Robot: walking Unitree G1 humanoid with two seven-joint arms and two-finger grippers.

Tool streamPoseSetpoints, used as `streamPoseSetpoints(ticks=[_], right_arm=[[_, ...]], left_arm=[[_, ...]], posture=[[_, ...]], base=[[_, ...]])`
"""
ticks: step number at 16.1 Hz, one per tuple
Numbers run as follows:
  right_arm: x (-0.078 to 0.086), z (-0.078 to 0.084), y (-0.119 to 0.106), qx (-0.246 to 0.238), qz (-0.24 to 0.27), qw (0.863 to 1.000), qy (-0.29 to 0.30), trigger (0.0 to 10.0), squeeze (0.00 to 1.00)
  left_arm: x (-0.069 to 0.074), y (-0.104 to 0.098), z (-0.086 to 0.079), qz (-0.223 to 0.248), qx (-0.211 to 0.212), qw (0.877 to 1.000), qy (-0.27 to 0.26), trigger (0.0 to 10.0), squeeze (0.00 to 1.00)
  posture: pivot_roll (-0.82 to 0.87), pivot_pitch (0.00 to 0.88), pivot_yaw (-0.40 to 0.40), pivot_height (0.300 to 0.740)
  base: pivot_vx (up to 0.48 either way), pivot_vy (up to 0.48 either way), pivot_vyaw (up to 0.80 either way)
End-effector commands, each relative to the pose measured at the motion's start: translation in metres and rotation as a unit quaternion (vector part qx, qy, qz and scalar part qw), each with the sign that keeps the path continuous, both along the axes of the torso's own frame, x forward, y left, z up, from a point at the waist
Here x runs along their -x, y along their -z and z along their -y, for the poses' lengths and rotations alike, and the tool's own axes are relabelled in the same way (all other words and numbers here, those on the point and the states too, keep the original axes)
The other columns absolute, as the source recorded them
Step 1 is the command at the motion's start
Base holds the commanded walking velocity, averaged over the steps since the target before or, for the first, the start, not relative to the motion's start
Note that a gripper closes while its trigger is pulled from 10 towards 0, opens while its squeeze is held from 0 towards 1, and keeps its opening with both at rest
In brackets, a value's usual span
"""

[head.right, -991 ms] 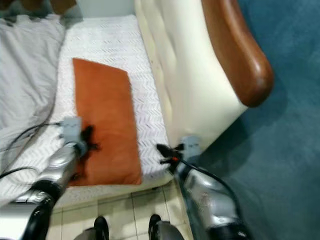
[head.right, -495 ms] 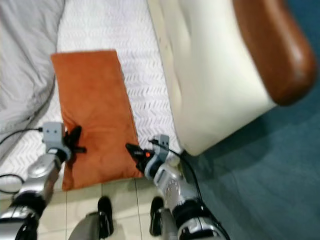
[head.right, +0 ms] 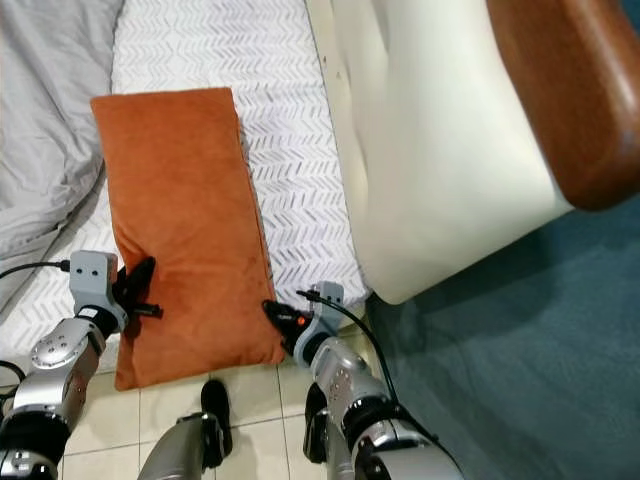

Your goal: Clean up the room

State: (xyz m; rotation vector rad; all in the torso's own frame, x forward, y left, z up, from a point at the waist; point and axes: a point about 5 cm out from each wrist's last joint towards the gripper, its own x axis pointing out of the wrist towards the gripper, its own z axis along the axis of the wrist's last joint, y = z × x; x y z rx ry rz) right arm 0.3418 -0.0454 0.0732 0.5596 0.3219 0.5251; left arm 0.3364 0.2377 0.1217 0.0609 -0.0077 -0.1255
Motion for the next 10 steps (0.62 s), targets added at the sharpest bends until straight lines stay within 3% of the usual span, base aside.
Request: streamPoseSetpoints(ticks=[1, 6, 8, 10], right_arm=[[0.006, -0.028, -0.002, -0.023, -0.011, 1.000, -0.014, 10.0, 1.00], [-0.027, 0.004, -0.047, -0.168, 0.039, 0.983, 0.068, 10.0, 1.00], [-0.027, 0.003, -0.050, -0.202, 0.039, 0.977, 0.048, 10.0, 1.00], [-0.015, -0.015, -0.039, -0.209, 0.020, 0.978, -0.010, 10.0, 1.00]], left_arm=[[0.011, 0.017, 0.000, -0.034, -0.004, 0.999, 0.002, 10.0, 0.00], [0.027, 0.028, 0.004, -0.053, -0.001, 0.999, 0.003, 10.0, 0.00], [0.030, 0.029, 0.004, -0.058, -0.002, 0.998, 0.001, 10.0, 0.00], [0.034, 0.033, 0.005, -0.066, -0.005, 0.998, 0.002, 10.0, 0.00]], posture=[[0.13, 0.635, -0.098, 0.740], [0.12, 0.628, -0.126, 0.740], [0.12, 0.628, -0.130, 0.740], [0.11, 0.632, -0.132, 0.740]], base=[[0.000, 0.000, 0.00], [0.000, 0.000, 0.00], [0.000, 0.000, 0.00], [0.000, 0.000, 0.00]])
